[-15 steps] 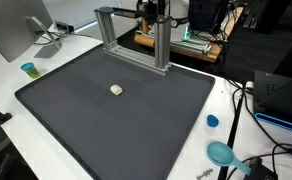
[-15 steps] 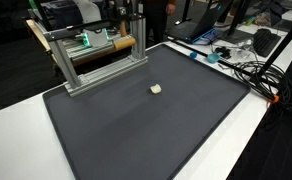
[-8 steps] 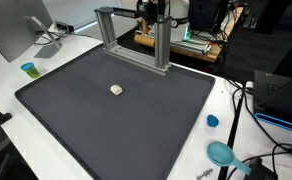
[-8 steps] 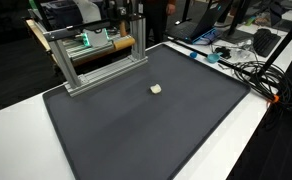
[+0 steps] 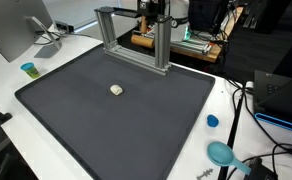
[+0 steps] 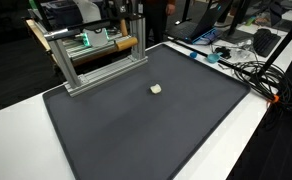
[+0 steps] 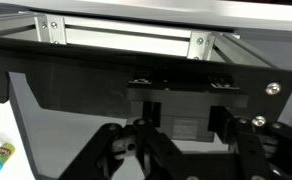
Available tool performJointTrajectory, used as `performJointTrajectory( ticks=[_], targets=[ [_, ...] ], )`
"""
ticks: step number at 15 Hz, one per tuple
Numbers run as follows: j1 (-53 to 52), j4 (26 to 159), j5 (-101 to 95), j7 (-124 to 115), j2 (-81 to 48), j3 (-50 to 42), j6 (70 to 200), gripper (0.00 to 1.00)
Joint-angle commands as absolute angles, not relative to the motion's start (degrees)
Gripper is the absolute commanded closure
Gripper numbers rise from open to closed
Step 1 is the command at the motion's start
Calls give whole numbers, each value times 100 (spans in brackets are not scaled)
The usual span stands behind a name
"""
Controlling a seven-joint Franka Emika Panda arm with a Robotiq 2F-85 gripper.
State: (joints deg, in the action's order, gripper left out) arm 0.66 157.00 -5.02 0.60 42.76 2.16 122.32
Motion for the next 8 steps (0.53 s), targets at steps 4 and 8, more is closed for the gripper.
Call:
performJointTrajectory(
  ticks=[4, 8],
  targets=[
    [-27, 15732, -502, 86, 4231, 213, 12175, 66],
    [-13, 15685, -551, 33, 4187, 283, 12097, 66]
  ],
)
